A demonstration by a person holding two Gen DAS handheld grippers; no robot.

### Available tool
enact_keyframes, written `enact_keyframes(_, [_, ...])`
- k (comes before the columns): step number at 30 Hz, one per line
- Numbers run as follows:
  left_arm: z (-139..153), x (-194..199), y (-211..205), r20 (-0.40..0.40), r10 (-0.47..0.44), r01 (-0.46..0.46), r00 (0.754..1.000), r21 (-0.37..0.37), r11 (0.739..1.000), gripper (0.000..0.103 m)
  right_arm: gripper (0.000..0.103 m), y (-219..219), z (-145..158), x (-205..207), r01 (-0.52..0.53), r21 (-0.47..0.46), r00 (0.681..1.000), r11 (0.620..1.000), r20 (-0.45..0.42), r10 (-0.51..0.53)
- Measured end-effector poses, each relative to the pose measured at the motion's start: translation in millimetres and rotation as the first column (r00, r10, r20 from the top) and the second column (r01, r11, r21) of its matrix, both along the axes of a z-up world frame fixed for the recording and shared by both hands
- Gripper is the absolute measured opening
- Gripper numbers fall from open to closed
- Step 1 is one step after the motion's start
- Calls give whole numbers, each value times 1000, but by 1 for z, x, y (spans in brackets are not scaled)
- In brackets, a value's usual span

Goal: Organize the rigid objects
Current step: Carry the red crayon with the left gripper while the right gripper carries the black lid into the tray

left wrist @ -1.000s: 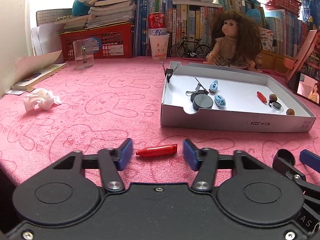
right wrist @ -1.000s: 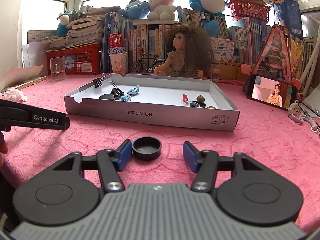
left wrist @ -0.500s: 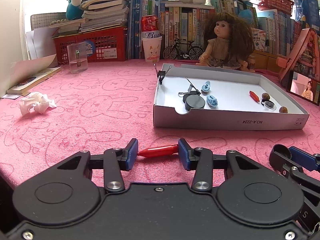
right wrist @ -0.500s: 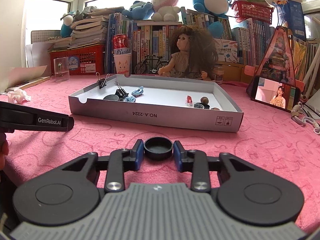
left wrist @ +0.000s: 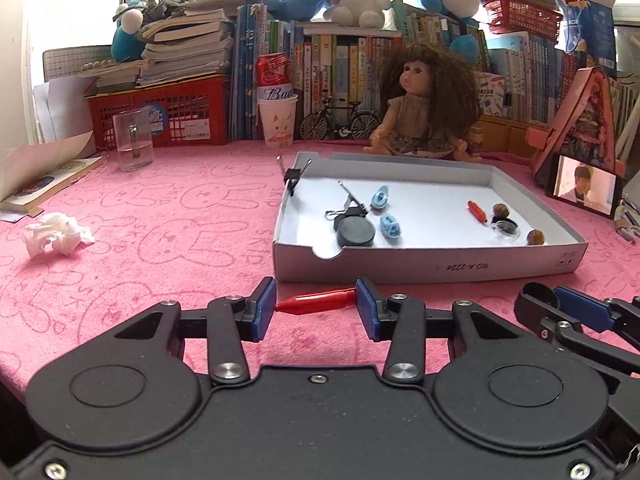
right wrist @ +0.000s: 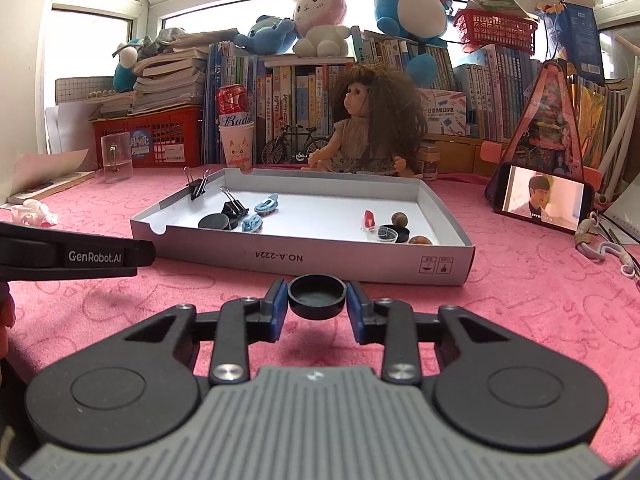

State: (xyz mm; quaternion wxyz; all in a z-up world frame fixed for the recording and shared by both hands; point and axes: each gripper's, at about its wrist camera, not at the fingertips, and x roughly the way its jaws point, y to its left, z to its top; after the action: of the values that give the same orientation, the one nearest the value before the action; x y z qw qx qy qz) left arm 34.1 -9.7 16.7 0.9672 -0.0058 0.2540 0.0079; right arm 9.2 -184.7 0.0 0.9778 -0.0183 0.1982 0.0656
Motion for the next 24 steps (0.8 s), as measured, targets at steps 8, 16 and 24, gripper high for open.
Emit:
enact_keyframes(8, [15, 6, -14, 34, -57, 57, 998, 5, 998, 41, 37, -5, 12, 4, 16, 13, 1000, 1000, 21, -17])
enact_keyframes(16, [23, 20, -22, 47, -86, 85, 995, 9, 996, 41, 37, -10, 20, 14, 40, 26, 999, 999, 30, -41])
enact_keyframes(24, [25, 30, -25, 45, -105, 105, 993, 12, 994, 41, 37, -12, 23, 23, 48, 35, 999, 998, 21, -48])
